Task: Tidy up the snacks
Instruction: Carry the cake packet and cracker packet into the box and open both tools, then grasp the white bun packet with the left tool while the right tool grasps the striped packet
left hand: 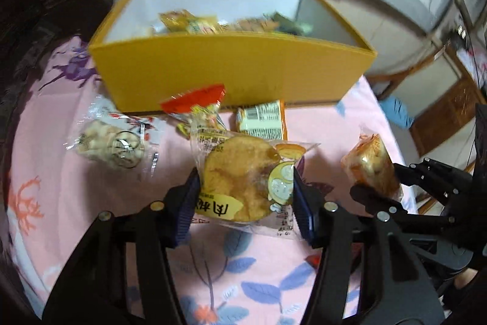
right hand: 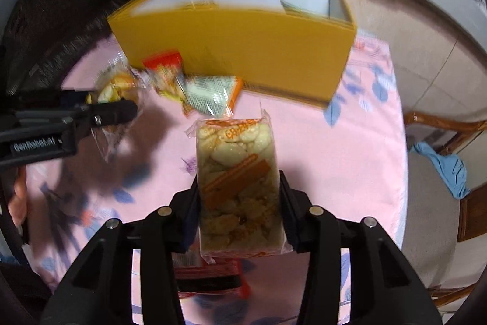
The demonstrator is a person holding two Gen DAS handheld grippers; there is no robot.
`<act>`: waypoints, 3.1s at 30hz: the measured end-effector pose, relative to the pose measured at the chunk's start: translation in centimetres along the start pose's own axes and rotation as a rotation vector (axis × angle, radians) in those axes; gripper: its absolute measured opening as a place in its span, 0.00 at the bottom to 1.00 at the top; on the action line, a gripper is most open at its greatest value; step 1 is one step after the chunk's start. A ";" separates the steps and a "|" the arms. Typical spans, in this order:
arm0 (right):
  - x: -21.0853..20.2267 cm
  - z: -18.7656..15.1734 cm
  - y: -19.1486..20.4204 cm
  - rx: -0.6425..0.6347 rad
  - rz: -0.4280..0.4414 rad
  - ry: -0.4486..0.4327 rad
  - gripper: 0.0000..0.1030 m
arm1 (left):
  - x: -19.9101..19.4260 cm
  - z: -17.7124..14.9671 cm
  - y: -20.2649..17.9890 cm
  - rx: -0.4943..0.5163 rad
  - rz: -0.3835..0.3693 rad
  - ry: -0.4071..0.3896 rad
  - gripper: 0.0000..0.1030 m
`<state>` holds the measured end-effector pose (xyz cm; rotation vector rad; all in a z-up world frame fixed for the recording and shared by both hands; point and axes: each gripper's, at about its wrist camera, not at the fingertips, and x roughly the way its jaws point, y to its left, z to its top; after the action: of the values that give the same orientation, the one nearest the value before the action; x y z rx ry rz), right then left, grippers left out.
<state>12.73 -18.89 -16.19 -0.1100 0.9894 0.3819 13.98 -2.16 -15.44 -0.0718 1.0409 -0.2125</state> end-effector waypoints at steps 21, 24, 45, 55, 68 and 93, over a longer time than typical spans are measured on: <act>-4.8 6.0 3.0 -0.054 0.016 -0.160 0.45 | -4.7 4.2 1.7 -0.079 0.039 -0.101 0.55; -4.4 8.9 2.2 -0.045 0.004 -0.168 0.44 | -5.0 7.0 2.5 -0.091 0.047 -0.139 0.55; -2.0 23.5 -0.7 -0.015 -0.157 -0.215 0.74 | -4.0 23.5 6.1 -0.136 0.159 -0.204 0.93; -4.5 15.0 1.3 -0.299 0.135 -0.229 0.75 | -7.3 16.8 9.1 -0.179 0.127 -0.251 0.97; 5.0 6.3 5.6 -0.614 0.209 -0.058 0.75 | -6.0 -0.2 12.6 -0.312 0.131 -0.032 0.97; 7.9 5.0 4.4 -0.548 0.270 0.052 0.71 | -7.9 -2.4 13.6 -0.298 0.101 -0.015 0.96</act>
<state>18.92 -11.42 -19.65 -0.4864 0.9319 0.8968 9.99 12.84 -12.13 -0.2895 1.0521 0.0362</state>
